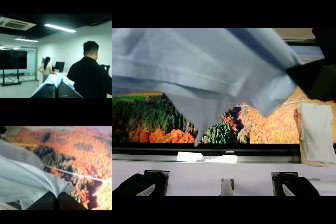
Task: Fold the shirts.
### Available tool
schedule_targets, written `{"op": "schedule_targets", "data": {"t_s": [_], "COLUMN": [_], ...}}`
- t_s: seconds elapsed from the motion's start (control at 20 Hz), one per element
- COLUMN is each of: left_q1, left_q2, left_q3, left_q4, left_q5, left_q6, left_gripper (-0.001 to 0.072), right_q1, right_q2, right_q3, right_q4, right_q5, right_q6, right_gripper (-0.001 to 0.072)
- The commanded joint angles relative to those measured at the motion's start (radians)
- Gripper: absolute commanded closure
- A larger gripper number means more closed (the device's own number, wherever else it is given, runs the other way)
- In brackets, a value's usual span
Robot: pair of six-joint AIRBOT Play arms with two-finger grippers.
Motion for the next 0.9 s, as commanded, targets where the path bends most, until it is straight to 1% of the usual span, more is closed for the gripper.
{"op": "schedule_targets", "data": {"t_s": [0.0, 0.15, 0.3, 0.35, 0.4, 0.5, 0.55, 0.6, 0.65, 0.7, 0.85], "left_q1": [0.002, 0.002, 0.001, 0.0, 0.0, -0.001, -0.001, 0.0, 0.002, 0.005, 0.028], "left_q2": [-0.117, -0.306, -0.528, -0.602, -0.683, -0.812, -0.856, -0.888, -0.9, -0.896, -0.827], "left_q3": [-0.013, -0.037, -0.092, -0.103, -0.103, -0.103, -0.103, -0.103, -0.103, -0.103, -0.103], "left_q4": [0.025, 0.026, 0.021, 0.021, 0.021, 0.02, 0.02, 0.008, -0.002, -0.002, 0.015], "left_q5": [-0.018, -0.17, -0.359, -0.426, -0.51, -0.677, -0.754, -0.816, -0.864, -0.899, -0.972], "left_q6": [0.038, 0.038, 0.032, 0.001, -0.064, -0.246, -0.317, -0.342, -0.331, -0.307, -0.199], "left_gripper": [0.0676, 0.0675, 0.0675, 0.0675, 0.0674, 0.0673, 0.0646, 0.0554, 0.0429, 0.0359, 0.0366], "right_q1": [-0.001, 0.0, -0.001, -0.001, -0.001, -0.001, 0.0, 0.0, -0.001, -0.001, -0.001], "right_q2": [-0.076, -0.105, -0.105, -0.105, -0.105, -0.105, -0.105, -0.105, -0.105, -0.105, -0.105], "right_q3": [-0.109, -0.363, -0.668, -0.746, -0.813, -0.886, -0.899, -0.901, -0.901, -0.901, -0.901], "right_q4": [0.002, 0.023, 0.032, 0.037, 0.06, 0.126, 0.151, 0.164, 0.171, 0.172, 0.17], "right_q5": [0.119, 0.08, -0.066, -0.114, -0.152, -0.187, -0.193, -0.201, -0.211, -0.216, -0.217], "right_q6": [0.028, 0.032, 0.048, 0.069, 0.085, 0.085, 0.084, 0.084, 0.083, 0.08, 0.07], "right_gripper": [0.0688, 0.0688, 0.0688, 0.0688, 0.0689, 0.0689, 0.0689, 0.0689, 0.0689, 0.0689, 0.0688]}}
